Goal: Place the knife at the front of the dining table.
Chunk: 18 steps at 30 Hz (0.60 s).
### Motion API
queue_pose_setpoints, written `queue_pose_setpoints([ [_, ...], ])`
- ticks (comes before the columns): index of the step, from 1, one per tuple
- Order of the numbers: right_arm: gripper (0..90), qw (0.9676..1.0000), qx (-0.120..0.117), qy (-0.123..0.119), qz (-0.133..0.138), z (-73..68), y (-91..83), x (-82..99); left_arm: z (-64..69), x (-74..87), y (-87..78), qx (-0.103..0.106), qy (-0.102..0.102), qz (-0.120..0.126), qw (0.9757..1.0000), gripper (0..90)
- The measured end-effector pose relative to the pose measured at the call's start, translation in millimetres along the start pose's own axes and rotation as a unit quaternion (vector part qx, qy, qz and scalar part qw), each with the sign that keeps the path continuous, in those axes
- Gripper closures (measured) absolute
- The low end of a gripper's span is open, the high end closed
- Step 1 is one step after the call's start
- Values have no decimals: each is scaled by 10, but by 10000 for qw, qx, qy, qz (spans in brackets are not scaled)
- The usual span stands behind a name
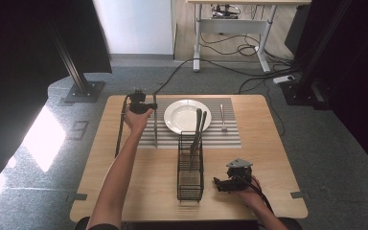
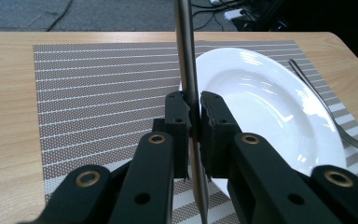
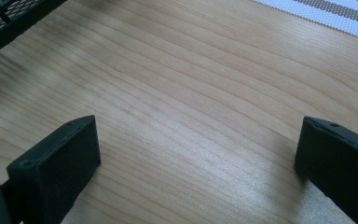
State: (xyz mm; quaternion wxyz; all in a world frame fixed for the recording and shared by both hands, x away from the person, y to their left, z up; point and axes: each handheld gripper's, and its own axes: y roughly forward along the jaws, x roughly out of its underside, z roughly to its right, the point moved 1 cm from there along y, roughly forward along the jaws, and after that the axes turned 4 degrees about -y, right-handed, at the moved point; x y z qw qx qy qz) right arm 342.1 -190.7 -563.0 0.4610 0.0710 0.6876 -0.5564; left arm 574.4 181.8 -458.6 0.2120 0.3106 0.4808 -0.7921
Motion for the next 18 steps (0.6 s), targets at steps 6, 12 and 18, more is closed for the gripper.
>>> queue_pose_setpoints([
  [6, 0, 10000, -4, -3, 2, 1, 2, -1, -50, 6, 47, -28, -70, -8, 10000, 816],
  [12, 0, 10000, -4, -3, 2, 1, 2, -1, 5, 21, 158, -253, -10, -46, 9997, 817],
  [18, 0, 10000, -11, -5, 1, 3, 3, -2, 94, 27, 232, -433, 35, -65, 9990, 823],
])
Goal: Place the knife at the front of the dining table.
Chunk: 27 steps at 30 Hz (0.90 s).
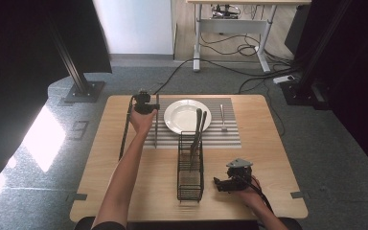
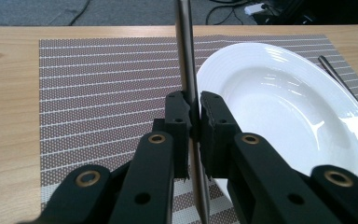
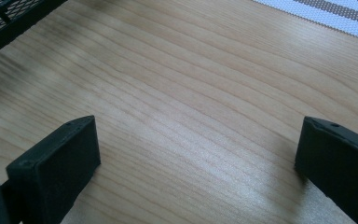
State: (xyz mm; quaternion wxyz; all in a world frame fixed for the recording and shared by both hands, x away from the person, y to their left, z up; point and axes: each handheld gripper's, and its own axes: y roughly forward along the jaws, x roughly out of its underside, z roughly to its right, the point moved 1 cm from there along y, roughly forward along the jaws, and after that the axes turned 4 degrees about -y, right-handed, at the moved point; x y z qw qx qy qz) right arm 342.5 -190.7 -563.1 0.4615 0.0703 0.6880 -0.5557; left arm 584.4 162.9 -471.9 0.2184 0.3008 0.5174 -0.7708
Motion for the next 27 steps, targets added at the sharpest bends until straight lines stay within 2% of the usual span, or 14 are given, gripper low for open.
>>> queue_pose_setpoints([
  [7, 0, 10000, 1, -1, 0, 0, 0, 0, 65, -9, 81, -114, 38, -125, 9999, 828],
  [12, 0, 10000, -2, -2, -1, 0, 0, 0, 40, -11, 149, -221, -23, -245, 9995, 832],
  [13, 0, 10000, -9, -3, 1, 1, 1, -1, 42, -4, 189, -474, 162, -296, 9983, 844],
  [14, 0, 10000, -9, -3, 1, 1, 1, -1, 42, -4, 189, -474, 162, -296, 9983, 843],
  [15, 0, 10000, -11, -3, 4, 1, 3, -2, 0, 13, 223, -376, 32, -349, 9987, 844],
  [18, 0, 10000, -12, -5, 2, 1, 4, -3, -56, 57, 310, -447, -110, -485, 9978, 844],
  [27, 0, 10000, -13, -7, 4, 2, 5, -3, -171, 148, 465, -506, -280, -729, 9957, 845],
])
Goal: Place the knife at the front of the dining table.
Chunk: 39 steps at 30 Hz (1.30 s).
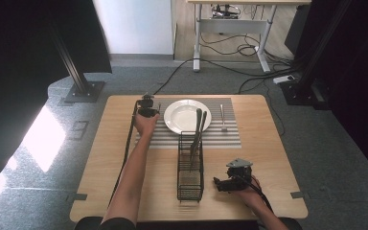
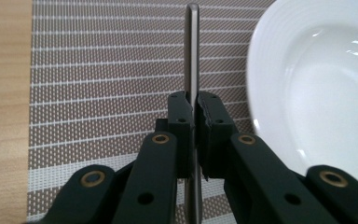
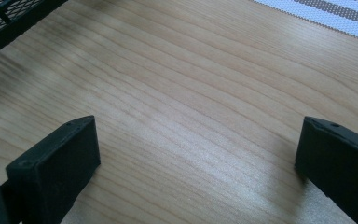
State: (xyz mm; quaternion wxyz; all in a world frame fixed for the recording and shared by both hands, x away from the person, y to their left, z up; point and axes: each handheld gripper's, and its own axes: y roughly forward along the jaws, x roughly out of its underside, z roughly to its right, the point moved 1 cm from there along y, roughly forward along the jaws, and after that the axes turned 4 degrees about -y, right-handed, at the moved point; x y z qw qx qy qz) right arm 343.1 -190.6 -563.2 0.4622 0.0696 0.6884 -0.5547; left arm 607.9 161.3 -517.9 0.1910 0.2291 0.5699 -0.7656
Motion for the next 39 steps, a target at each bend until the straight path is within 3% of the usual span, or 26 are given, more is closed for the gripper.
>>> queue_pose_setpoints([
  [8, 0, 10000, 0, 1, -1, 0, 0, 0, -60, 76, 139, -7, -113, -162, 9998, 845],
  [25, 0, 10000, 5, 2, 0, -2, -2, 1, -175, 127, 86, 121, -36, -46, 9999, 790],
  [33, 0, 10000, 6, 5, 0, -2, -2, 1, -141, 153, -21, 124, 219, 80, 9997, 735],
  [37, 0, 10000, 7, 4, 0, -3, -2, 1, -120, 219, -88, 66, 444, 44, 9990, 708],
  [39, 0, 10000, 13, 3, -1, -3, -3, 1, -112, 241, -99, 75, 447, 33, 9990, 707],
])
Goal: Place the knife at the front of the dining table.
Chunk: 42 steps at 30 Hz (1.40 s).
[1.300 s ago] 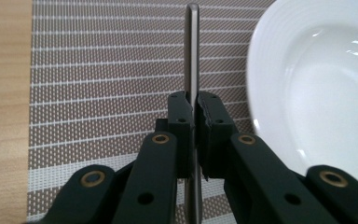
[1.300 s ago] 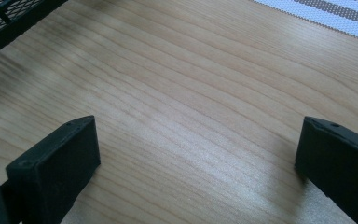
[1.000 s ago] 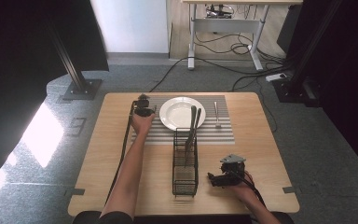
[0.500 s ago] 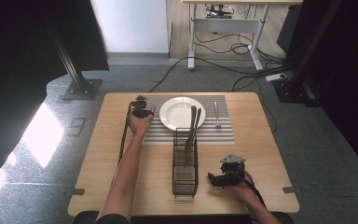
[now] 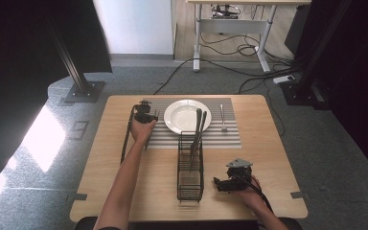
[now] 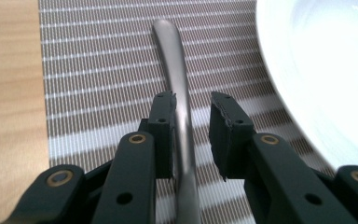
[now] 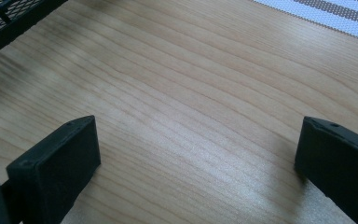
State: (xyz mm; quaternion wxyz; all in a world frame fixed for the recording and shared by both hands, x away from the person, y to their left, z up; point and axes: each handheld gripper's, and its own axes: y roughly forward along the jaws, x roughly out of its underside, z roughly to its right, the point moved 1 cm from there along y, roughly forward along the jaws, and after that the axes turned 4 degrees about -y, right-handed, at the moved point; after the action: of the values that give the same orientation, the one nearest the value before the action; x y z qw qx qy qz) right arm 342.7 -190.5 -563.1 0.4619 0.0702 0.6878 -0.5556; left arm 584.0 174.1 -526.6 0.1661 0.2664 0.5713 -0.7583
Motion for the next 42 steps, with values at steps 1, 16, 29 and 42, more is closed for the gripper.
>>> queue_pose_setpoints([
  [1, 0, 10000, -1, -1, 1, -1, 1, -1, 17, 46, -24, -4, 69, -5, 10000, 705],
  [16, 0, 10000, -13, -8, 5, -3, 4, -4, -7, 56, 81, -332, 158, -11, 9993, 803],
  [29, 0, 10000, -17, -11, 5, -2, 4, -4, -135, -172, 252, -230, -236, 141, 9994, 802],
  [42, 0, 10000, -10, -10, 5, -4, 3, -3, -153, 124, 34, -72, -90, 199, 9997, 625],
])
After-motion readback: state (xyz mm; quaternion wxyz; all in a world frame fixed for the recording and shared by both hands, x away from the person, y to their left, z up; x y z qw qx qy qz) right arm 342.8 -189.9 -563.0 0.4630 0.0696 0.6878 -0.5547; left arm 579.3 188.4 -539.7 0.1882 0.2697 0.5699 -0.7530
